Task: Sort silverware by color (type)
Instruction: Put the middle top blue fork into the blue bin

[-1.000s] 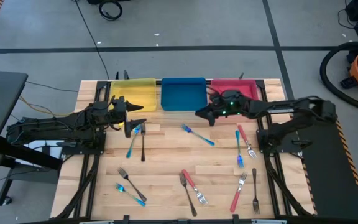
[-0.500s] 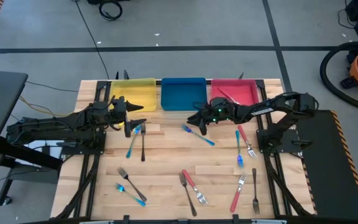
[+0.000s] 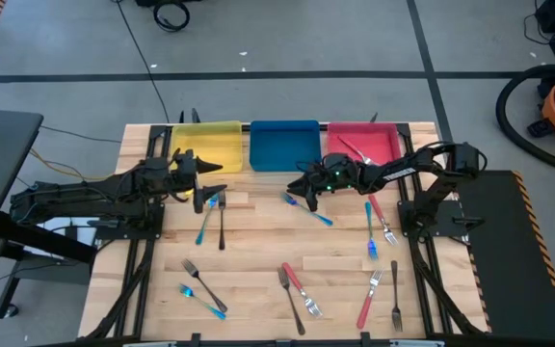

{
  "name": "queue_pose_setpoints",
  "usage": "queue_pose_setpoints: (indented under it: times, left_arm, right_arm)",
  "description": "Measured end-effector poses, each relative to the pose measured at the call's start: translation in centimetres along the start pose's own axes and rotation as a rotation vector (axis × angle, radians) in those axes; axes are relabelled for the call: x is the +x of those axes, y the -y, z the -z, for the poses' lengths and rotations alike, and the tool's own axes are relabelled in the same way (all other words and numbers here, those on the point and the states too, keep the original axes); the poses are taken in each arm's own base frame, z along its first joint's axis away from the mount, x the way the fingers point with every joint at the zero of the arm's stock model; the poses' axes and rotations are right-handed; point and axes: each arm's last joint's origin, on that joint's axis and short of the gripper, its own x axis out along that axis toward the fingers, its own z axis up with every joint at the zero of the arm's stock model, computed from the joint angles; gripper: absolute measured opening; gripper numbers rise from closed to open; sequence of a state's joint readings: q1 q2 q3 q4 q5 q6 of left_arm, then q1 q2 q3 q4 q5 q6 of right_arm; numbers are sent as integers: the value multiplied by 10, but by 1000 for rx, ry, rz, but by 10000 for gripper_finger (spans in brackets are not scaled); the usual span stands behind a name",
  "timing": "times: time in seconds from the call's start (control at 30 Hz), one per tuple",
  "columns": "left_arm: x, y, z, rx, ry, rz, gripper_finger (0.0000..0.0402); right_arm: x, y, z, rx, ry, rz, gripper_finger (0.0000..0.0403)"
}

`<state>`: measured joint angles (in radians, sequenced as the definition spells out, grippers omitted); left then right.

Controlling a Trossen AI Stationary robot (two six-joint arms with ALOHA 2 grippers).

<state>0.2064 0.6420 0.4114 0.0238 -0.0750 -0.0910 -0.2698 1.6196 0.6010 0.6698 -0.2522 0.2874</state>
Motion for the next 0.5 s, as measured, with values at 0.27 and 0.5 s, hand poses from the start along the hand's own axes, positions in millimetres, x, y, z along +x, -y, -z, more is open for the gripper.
queue_pose_setpoints:
  times: [0.27, 0.5]
  left_arm:
    - [0, 0, 3, 3, -29, -3, 306]
    - [0, 0, 4, 9, -37, -3, 306]
  right_arm:
    - [0, 0, -7, 20, 82, 29, 99]
    - [-2, 4, -10, 118, 112, 60, 99]
